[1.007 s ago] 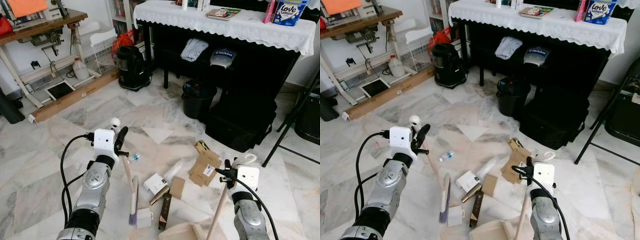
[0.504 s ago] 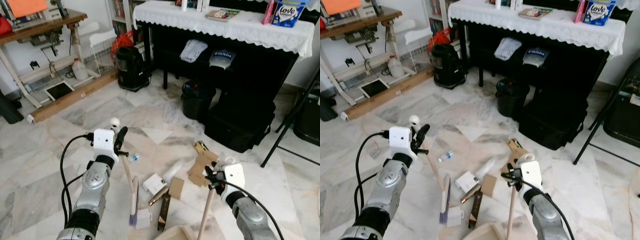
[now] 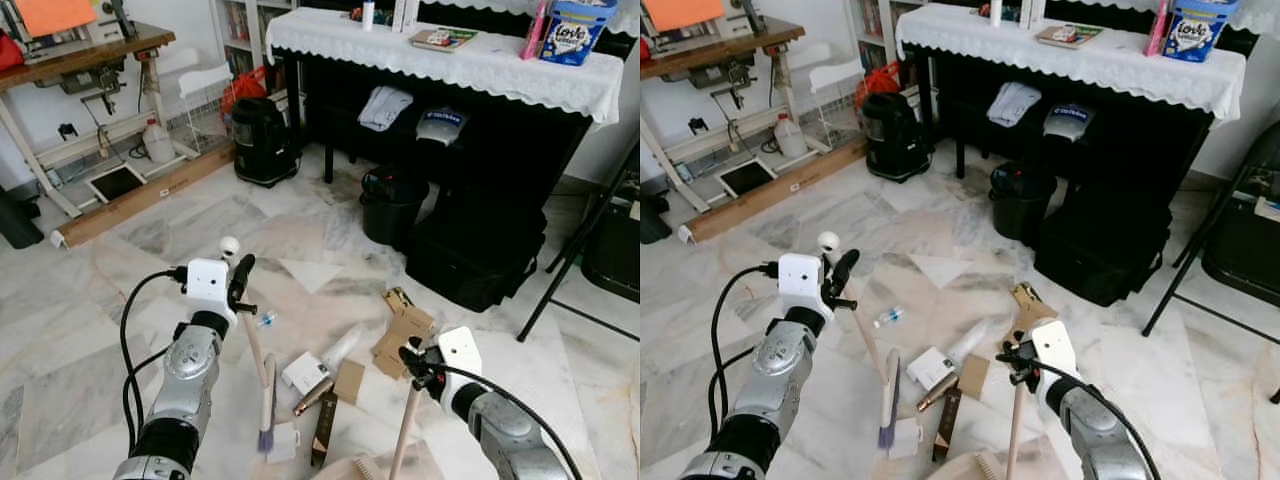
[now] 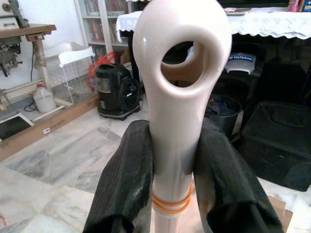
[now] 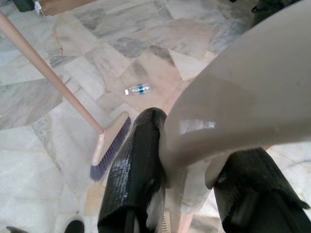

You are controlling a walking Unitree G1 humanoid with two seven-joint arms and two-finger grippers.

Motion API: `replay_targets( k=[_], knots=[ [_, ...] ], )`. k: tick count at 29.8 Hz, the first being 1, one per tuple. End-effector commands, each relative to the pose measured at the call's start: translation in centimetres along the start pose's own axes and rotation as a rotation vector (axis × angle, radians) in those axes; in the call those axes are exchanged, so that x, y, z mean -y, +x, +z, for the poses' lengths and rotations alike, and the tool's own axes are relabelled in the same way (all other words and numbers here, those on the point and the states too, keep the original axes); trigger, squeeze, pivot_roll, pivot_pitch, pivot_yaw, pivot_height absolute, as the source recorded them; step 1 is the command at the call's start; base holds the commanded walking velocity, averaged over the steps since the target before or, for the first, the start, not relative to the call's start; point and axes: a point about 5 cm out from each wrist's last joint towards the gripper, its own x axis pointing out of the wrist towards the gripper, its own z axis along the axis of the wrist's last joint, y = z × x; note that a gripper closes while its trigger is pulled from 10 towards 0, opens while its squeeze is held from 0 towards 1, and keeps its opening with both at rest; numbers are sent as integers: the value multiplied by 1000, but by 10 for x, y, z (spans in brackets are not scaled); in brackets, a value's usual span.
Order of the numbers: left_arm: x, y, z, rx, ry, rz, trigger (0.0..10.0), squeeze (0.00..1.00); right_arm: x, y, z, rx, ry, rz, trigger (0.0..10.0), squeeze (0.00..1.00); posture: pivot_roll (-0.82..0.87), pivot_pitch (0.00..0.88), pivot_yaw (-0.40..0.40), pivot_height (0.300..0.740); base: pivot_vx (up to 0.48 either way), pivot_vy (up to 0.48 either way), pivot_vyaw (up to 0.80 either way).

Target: Sweep floor

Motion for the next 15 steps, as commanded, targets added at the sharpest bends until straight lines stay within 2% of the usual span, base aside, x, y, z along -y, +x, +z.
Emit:
replay_targets(
  k=[1,4,7,8,10,11,14,15],
  knots=[
    [-2,6,9,45,-1,12,10000,0,-11,-4,-36,-182,90,42,10000,0,-128,0,30,740,0,0,0],
    [-3,6,9,44,0,13,10000,0,-11,-4,-34,-179,92,36,10000,0,-126,0,29,740,0,0,0],
    [-3,6,9,44,2,14,10000,0,-5,-3,-28,-122,73,-31,10000,0,-124,0,30,740,0,0,0],
    [-3,6,10,44,2,15,10000,0,-1,-2,-24,-93,79,-77,10000,0,-124,0,30,740,0,0,0],
    [-3,6,10,45,3,17,10000,0,20,-2,-9,25,75,-275,10000,0,-125,0,31,740,0,0,0],
    [-3,6,10,45,3,17,10000,0,23,-2,-8,37,84,-299,10000,0,-125,0,31,740,0,0,0],
    [-3,6,10,47,2,14,10000,0,36,-7,9,177,55,-419,10000,0,-124,0,32,740,0,0,0],
    [-2,7,11,49,1,14,10000,0,48,-15,22,286,104,-545,10000,0,-127,0,34,740,0,0,0]
  ],
)
